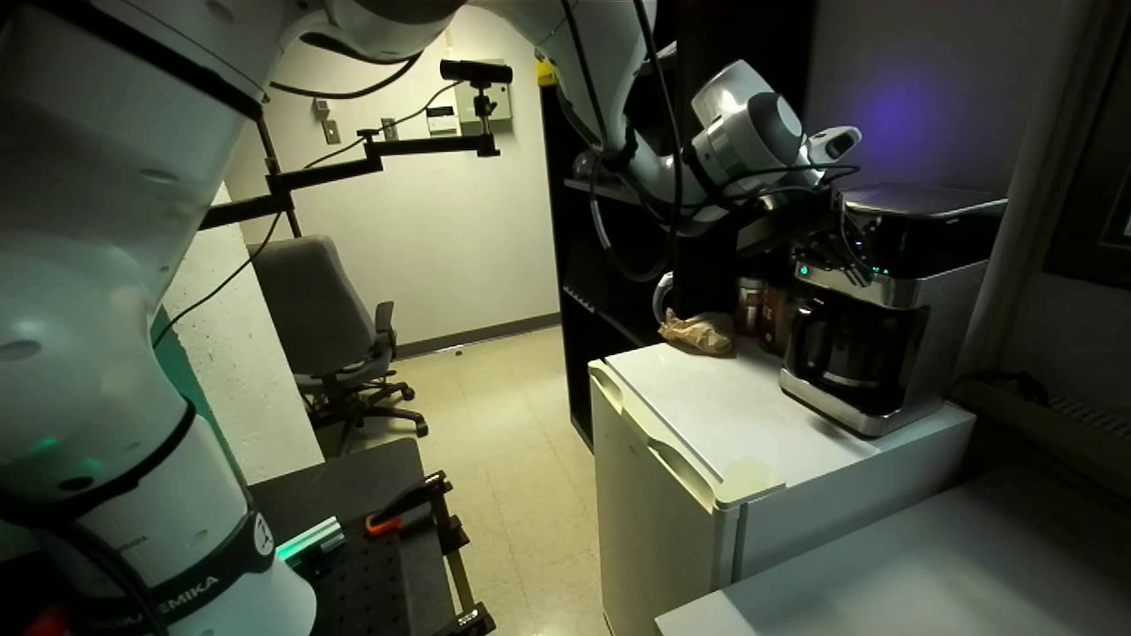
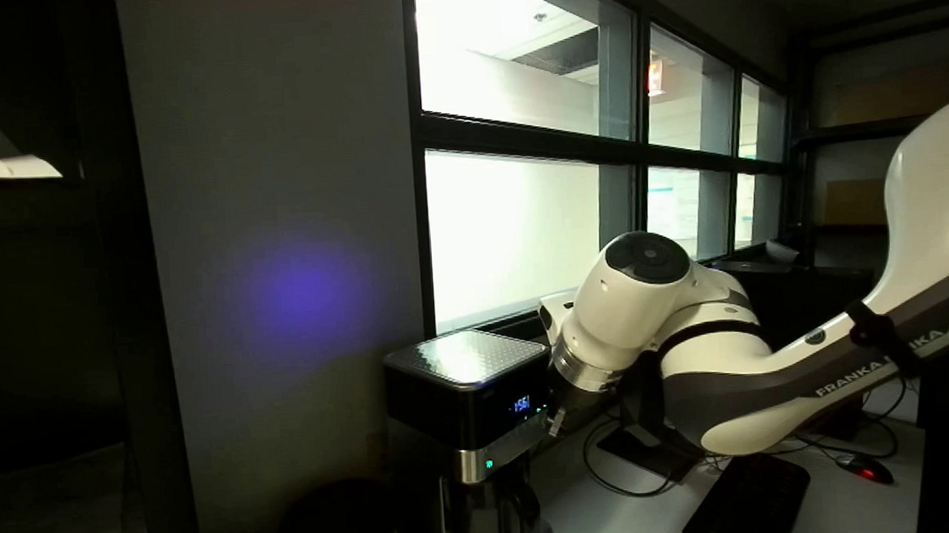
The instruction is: Turn off the coffeemaker.
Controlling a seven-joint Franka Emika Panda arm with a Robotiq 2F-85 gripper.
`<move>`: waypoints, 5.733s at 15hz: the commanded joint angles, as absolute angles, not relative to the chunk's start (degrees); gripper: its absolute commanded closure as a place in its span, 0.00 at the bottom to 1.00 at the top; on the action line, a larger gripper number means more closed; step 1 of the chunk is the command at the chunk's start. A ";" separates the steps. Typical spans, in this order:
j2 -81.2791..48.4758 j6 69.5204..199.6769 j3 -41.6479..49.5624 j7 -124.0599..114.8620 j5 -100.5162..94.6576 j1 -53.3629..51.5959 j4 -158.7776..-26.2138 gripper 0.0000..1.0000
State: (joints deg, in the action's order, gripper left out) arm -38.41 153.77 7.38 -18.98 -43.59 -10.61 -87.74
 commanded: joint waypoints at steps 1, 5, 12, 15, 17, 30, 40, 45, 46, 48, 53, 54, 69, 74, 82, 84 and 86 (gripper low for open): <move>-40.37 153.77 8.06 -17.96 -41.47 -11.01 -85.15 1.00; -41.81 153.56 8.40 -17.63 -39.92 -11.22 -83.61 1.00; -42.44 153.75 9.25 -17.92 -39.51 -11.74 -82.40 1.00; -42.20 154.02 9.52 -18.10 -39.78 -11.96 -82.59 1.00; -41.87 154.37 9.92 -18.50 -40.17 -12.24 -82.91 1.00; -40.17 156.05 12.89 -20.57 -42.20 -14.24 -84.60 1.00; -39.05 155.76 13.02 -19.53 -41.69 -14.25 -85.54 1.00; -37.03 155.52 9.43 -16.43 -39.45 -13.54 -89.42 1.00; -36.04 155.71 8.71 -16.00 -39.24 -13.57 -91.11 1.00; -34.99 155.83 7.65 -15.29 -38.98 -13.55 -93.13 1.00; -32.77 156.56 6.64 -14.50 -39.32 -13.49 -96.93 1.00; -32.73 156.87 6.66 -14.42 -39.39 -13.46 -96.99 1.00; -35.82 157.71 5.93 -12.21 -38.76 -13.91 -92.90 1.00; -37.73 157.17 5.82 -11.63 -38.37 -13.94 -90.12 1.00; -40.42 156.81 5.26 -9.88 -36.92 -14.15 -86.63 1.00; -40.95 156.76 5.25 -9.39 -36.47 -14.27 -85.91 1.00; -41.36 156.67 5.28 -8.91 -36.06 -14.37 -85.26 1.00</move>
State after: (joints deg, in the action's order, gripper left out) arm -39.80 156.97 5.14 -11.17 -38.07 -13.92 -87.84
